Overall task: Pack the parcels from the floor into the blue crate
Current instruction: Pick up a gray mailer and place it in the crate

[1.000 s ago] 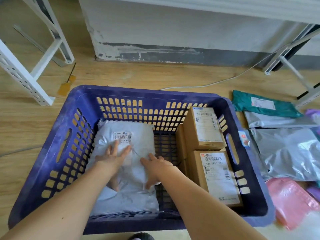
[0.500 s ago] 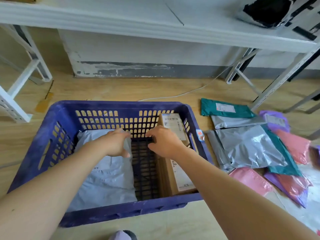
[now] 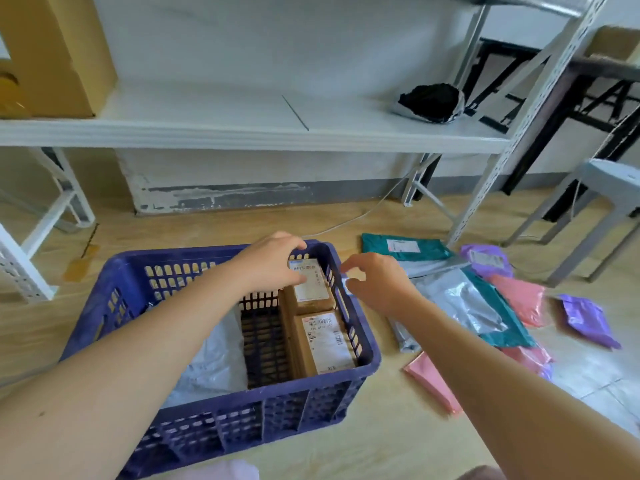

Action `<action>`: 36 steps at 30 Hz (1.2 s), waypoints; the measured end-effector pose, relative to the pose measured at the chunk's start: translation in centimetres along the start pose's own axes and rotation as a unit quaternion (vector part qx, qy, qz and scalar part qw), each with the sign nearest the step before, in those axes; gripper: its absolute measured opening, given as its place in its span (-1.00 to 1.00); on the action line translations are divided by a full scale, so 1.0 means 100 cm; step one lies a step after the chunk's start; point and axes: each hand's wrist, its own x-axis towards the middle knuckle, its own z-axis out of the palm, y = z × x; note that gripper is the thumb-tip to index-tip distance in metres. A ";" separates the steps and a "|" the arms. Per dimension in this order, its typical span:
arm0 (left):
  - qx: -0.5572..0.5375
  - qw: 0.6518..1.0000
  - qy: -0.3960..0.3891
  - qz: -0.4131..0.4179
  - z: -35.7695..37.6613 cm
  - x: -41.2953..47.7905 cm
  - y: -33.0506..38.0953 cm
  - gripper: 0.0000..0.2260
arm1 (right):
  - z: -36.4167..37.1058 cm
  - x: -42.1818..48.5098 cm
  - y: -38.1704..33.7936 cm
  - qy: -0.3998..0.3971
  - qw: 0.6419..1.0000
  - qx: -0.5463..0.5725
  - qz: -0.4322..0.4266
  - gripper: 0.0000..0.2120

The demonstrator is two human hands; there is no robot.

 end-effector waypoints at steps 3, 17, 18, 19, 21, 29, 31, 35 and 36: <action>0.005 0.999 0.008 0.032 -0.008 -0.009 0.029 -0.48 | -0.024 -0.022 0.012 0.029 0.999 0.007 0.024 -0.71; 0.034 0.990 0.037 0.134 0.022 -0.013 0.146 -0.53 | -0.094 -0.096 0.090 0.134 0.985 0.000 0.107 -0.76; 0.037 0.988 0.043 0.142 0.028 -0.009 0.153 -0.53 | -0.096 -0.098 0.099 0.140 0.984 0.002 0.114 -0.75; 0.043 0.986 0.047 0.152 0.034 -0.004 0.159 -0.53 | -0.098 -0.099 0.108 0.147 0.982 0.004 0.119 -0.75; 0.055 0.983 0.048 0.169 0.049 0.007 0.167 -0.52 | -0.099 -0.099 0.126 0.154 0.979 0.007 0.133 -0.74; 0.085 0.978 -0.019 0.190 0.123 0.069 0.182 -0.44 | -0.069 -0.081 0.213 0.149 0.967 0.041 0.205 -0.70; 0.089 0.977 -0.038 0.189 0.143 0.084 0.181 -0.44 | -0.057 -0.078 0.231 0.143 0.963 0.054 0.222 -0.68; 0.084 0.977 -0.070 0.184 0.185 0.122 0.179 -0.40 | -0.023 -0.058 0.271 0.133 0.961 0.047 0.239 -0.70; 0.083 0.977 -0.077 0.180 0.194 0.131 0.178 -0.39 | -0.013 -0.052 0.280 0.127 0.961 0.048 0.242 -0.71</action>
